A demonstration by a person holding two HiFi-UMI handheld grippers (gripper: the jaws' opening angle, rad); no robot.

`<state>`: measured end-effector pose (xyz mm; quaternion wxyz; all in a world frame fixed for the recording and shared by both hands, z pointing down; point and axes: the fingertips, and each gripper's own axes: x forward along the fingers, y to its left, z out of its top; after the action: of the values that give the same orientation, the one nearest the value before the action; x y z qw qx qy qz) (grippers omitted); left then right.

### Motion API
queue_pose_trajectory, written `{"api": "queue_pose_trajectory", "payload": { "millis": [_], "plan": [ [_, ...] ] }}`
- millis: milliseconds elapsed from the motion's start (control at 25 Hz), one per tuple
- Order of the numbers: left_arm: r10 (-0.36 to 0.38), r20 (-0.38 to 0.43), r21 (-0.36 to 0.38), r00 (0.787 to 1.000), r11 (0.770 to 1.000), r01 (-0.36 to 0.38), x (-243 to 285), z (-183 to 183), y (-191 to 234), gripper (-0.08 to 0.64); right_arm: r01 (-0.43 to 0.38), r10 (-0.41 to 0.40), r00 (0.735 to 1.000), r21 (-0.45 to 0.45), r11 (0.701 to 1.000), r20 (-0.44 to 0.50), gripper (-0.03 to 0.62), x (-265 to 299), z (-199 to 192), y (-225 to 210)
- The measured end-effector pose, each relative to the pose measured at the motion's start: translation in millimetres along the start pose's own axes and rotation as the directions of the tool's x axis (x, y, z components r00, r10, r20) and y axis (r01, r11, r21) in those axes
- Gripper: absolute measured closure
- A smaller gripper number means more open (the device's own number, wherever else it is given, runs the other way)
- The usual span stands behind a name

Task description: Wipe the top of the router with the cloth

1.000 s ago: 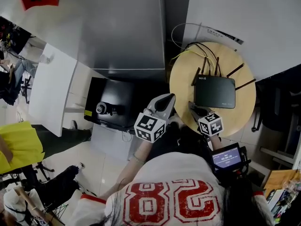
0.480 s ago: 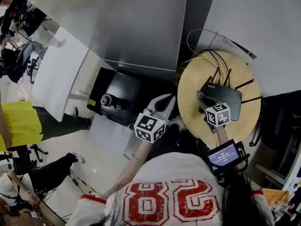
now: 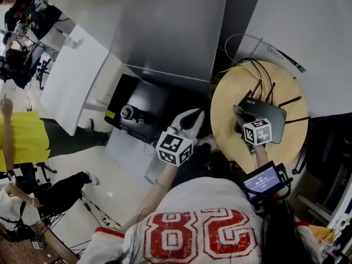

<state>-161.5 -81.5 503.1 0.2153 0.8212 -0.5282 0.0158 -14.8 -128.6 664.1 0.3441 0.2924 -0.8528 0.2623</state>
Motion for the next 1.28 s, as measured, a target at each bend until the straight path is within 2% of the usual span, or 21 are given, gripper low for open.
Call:
{"api": "queue_pose_trajectory", "payload": {
  "millis": [200,400,680,1000,1160,1280],
  "plan": [
    [-0.055,-0.011,0.014,0.998,0.998,0.055,11,-1,-15,0.555,-0.028,0.028,1.0,0.023,0.999,0.007,0.554,-8,-15,18],
    [-0.118,-0.026,0.029,0.993,0.992,0.119,20,-2,-33,0.555,-0.032,0.032,0.999,0.05,0.998,0.003,0.554,-15,-37,37],
    [-0.167,-0.037,0.048,0.985,0.985,0.169,20,-3,-44,0.555,-0.02,0.02,1.0,0.079,0.997,0.004,0.554,-20,-57,51],
    [-0.215,-0.063,0.064,0.974,0.974,0.219,7,-10,-55,0.555,0.035,-0.063,0.988,0.195,0.98,0.143,0.554,-46,-45,55],
    [-0.277,-0.095,0.073,0.956,0.956,0.284,-1,-27,-71,0.555,0.058,-0.14,0.956,0.3,0.952,0.259,0.554,-74,-43,60],
    [-0.323,-0.129,0.061,0.937,0.941,0.333,-5,-44,-88,0.555,0.067,-0.176,0.939,0.347,0.936,0.295,0.554,-96,-57,68]
  ]
}}
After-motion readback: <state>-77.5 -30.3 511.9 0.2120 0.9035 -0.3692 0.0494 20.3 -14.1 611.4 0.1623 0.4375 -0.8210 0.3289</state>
